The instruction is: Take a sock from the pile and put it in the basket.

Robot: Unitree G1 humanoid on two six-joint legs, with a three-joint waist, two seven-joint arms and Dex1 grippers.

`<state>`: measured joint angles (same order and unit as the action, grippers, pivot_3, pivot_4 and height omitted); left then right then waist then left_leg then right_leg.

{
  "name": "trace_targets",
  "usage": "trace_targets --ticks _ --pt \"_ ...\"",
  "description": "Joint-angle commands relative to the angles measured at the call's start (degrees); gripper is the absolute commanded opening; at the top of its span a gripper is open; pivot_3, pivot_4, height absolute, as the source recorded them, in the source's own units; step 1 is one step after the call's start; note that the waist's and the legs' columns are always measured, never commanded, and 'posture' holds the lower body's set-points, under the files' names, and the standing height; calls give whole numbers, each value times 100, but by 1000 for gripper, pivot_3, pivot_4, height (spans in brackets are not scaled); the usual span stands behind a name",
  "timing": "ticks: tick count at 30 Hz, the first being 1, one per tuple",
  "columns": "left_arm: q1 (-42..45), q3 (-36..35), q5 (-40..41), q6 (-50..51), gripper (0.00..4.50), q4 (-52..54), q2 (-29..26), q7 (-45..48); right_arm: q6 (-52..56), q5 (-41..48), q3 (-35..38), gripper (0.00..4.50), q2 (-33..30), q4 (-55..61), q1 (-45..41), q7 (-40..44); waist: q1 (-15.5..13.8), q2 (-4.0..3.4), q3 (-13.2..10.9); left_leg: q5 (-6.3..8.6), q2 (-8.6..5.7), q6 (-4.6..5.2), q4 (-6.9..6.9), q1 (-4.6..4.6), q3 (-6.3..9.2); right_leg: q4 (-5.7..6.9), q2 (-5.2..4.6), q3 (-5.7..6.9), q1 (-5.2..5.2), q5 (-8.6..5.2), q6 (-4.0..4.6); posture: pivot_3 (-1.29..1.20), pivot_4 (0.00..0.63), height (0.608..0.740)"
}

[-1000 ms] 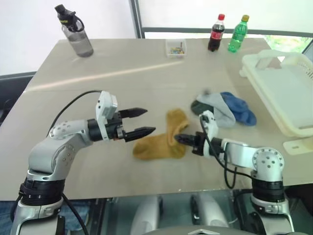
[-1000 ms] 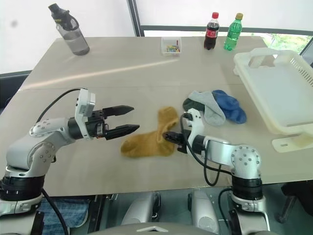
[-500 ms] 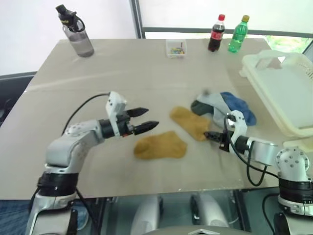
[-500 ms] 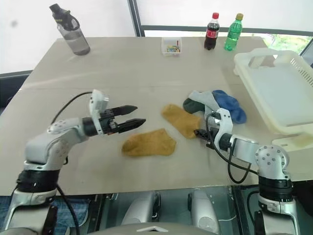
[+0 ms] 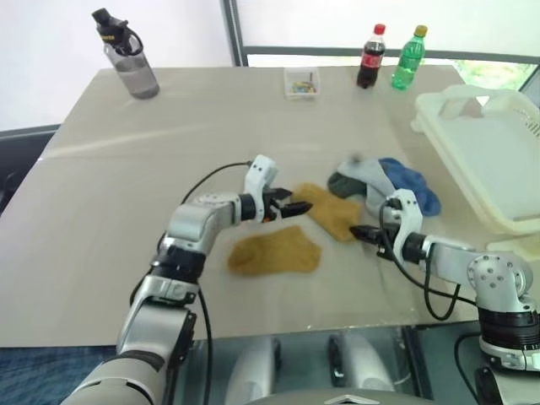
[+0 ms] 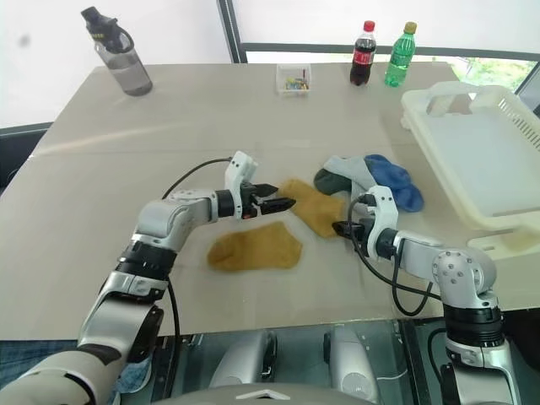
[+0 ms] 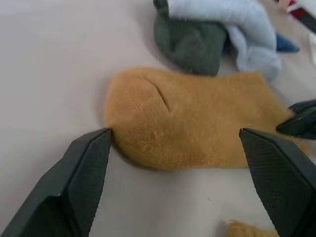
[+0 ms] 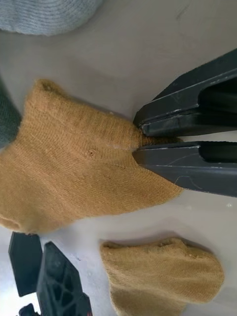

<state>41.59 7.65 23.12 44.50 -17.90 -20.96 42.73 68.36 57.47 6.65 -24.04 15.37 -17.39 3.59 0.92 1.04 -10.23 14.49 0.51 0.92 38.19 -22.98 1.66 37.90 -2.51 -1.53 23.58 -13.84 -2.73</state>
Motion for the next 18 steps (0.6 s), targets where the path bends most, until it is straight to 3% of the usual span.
trace_targets --ticks 1,5,8,11,13,16,18 --pt "303 -51 -245 46 4362 -523 198 -287 -71 -199 -6 321 71 112 17 37 -6 2 1 0 0 0 5 1 0 2 0 0 -2 0 0 0 150 740" --pt "541 -17 -423 -73 4362 -947 373 -265 -69 -330 15 321 191 165 46 53 -3 2 5 0 0 0 12 7 -1 4 0 -1 -7 3 -7 0 150 740" --pt "613 37 -477 -65 3630 -1058 477 -136 -50 -400 61 216 243 227 85 51 2 2 6 0 0 0 11 8 -1 6 1 -2 -7 3 -7 0 150 740" --pt "620 57 -503 -27 2424 -1065 542 -46 -28 -428 131 216 263 283 121 40 -1 2 5 0 0 0 10 4 1 3 0 -2 -6 4 -6 0 150 740" --pt "630 45 -520 0 2075 -1067 570 -24 -14 -451 164 216 283 299 133 34 -4 2 5 0 -1 0 10 2 5 1 -2 -3 -6 4 -5 0 150 740" --pt "618 25 -535 32 1081 -1025 574 22 6 -486 178 216 306 317 146 44 -11 2 5 0 -6 0 10 0 13 -1 -6 -3 -6 4 -6 0 150 740" --pt "579 -8 -520 58 205 -947 549 71 25 -511 184 216 326 320 139 57 -7 2 5 0 -6 0 10 0 15 -1 -6 -3 -5 4 -6 0 150 740"
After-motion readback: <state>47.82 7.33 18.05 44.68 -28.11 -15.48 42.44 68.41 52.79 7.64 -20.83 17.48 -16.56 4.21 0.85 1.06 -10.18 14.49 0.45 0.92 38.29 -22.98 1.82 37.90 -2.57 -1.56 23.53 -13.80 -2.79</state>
